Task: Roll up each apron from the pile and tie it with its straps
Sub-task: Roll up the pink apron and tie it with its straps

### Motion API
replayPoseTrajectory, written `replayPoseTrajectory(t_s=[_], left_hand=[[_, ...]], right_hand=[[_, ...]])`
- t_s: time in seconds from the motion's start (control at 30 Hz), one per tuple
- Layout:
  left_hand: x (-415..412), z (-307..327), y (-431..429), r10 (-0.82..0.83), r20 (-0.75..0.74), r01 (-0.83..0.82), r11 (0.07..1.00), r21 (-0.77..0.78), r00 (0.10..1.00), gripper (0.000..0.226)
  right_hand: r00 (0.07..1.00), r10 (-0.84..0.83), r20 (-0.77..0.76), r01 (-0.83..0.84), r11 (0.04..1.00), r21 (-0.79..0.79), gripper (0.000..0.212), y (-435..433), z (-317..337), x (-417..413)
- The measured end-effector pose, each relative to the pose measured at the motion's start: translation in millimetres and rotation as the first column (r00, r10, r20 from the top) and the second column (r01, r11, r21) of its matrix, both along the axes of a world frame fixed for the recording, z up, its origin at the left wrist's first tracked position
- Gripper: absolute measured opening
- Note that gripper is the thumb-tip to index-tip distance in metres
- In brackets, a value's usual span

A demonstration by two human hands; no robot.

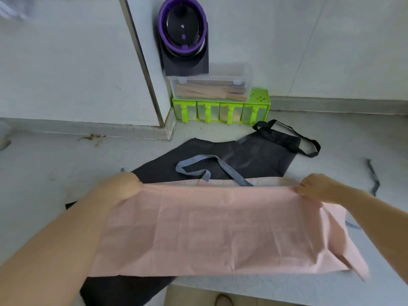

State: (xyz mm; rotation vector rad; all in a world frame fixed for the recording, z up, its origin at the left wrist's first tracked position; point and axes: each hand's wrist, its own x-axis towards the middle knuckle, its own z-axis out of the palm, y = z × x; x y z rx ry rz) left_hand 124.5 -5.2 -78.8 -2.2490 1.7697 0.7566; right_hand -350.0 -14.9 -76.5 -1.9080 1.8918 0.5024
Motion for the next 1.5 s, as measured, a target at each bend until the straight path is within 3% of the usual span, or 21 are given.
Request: replayPoseTrajectory(t_s=[0.17, 0.27, 0.4, 0.5, 0.57, 0.63, 0.7, 0.8, 0.87, 0.93, 0.97, 1.07, 1.13, 1.2, 1.3, 1.37, 1.5], left_hand=[[-5.3, 11.6, 1.6, -0.171, 0.093, 0.158, 0.978, 0.137, 0.981, 0.031], [-16.6, 13.6, 7.1, -0.239, 0.063, 0.223, 0.955, 0.198, 0.969, 0.023], [-27.6, 20.4, 7.1, -0.276, -0.004, 0.276, 0.959, 0.065, 0.961, 0.017], [-26.2, 45.1, -7.3, -0.241, 0.091, 0.254, 0.949, -0.185, 0.966, 0.007], [-23.4, 71.1, -16.5, -0.174, 0.124, 0.209, 0.895, -0.395, 0.977, 0.009], [-20.4, 99.9, -17.8, -0.132, 0.113, 0.174, 0.738, -0.652, 0.985, 0.011], [-18.4, 124.4, -6.4, -0.145, 0.103, 0.159, 0.459, -0.874, 0.984, 0.01], [-9.1, 142.2, 25.1, -0.199, 0.218, 0.241, 0.1, -0.965, 0.955, 0.01], [1.7, 139.0, 50.7, -0.263, 0.332, 0.35, 0.023, -0.936, 0.906, 0.012], [13.3, 118.5, 75.4, -0.362, 0.435, 0.496, 0.09, -0.864, 0.824, 0.015], [17.9, 104.3, 86.5, -0.429, 0.45, 0.561, 0.179, -0.808, 0.784, 0.017], [25.6, 62.4, 117.2, -0.581, 0.252, 0.617, 0.603, -0.505, 0.774, 0.036], [23.9, 42.8, 130.8, -0.593, 0.167, 0.616, 0.755, -0.224, 0.788, 0.05], [15.9, 30.5, 142.1, -0.57, 0.099, 0.575, 0.817, -0.032, 0.816, 0.056], [7.9, 20.2, 150.7, -0.533, 0.049, 0.518, 0.836, 0.182, 0.844, 0.058], [3.0, 21.3, 150.3, -0.568, 0.094, 0.534, 0.809, 0.245, 0.818, 0.06], [-19.8, 23.6, 151.4, -0.655, 0.147, 0.618, 0.752, 0.231, 0.742, 0.091]], right_hand=[[0.992, -0.022, 0.121, 0.015, 0.998, 0.053, 0.031, -15.1, 9.3, 1.8], [0.995, 0.051, 0.088, -0.064, 0.985, 0.159, 0.021, -14.3, 7.3, 7.5], [0.97, 0.236, 0.056, -0.242, 0.952, 0.188, 0.019, -12.1, 12.3, 28.1], [0.956, 0.293, 0.035, -0.285, 0.949, -0.137, 0.024, -22.0, 31.8, 43.5], [0.991, 0.096, 0.092, -0.045, 0.894, -0.447, 0.012, -25.4, 55.8, 51.1], [0.981, -0.023, 0.194, 0.146, 0.745, -0.651, 0.021, -23.2, 80.9, 56.4], [0.964, 0.016, 0.266, 0.219, 0.521, -0.825, 0.026, -10.5, 107.3, 63.3], [0.967, 0.145, 0.211, 0.195, 0.12, -0.974, 0.018, 24.6, 128.9, 63.7], [0.978, 0.187, 0.096, 0.091, 0.034, -0.995, 0.014, 58.1, 125.9, 59.2], [0.966, 0.259, 0.003, -0.033, 0.133, -0.991, 0.019, 91.2, 108.3, 56.6], [0.949, 0.313, -0.035, -0.108, 0.219, -0.97, 0.019, 105.7, 96.1, 56.6], [0.904, 0.424, -0.061, -0.298, 0.52, -0.8, 0.008, 144.5, 56.1, 61.8], [0.949, 0.312, -0.042, -0.275, 0.758, -0.592, 0.012, 161.3, 38.2, 69.8], [0.983, 0.172, -0.058, -0.181, 0.914, -0.363, 0.006, 171.6, 23.9, 74.9], [0.993, 0.11, -0.034, -0.114, 0.983, -0.146, 0.012, 180.7, 5.8, 78.2], [0.995, 0.096, -0.032, -0.099, 0.987, -0.128, 0.025, 184.7, -1.0, 79.9], [0.981, 0.152, -0.121, -0.172, 0.969, -0.176, 0.076, 187.3, -6.4, 92.8]])
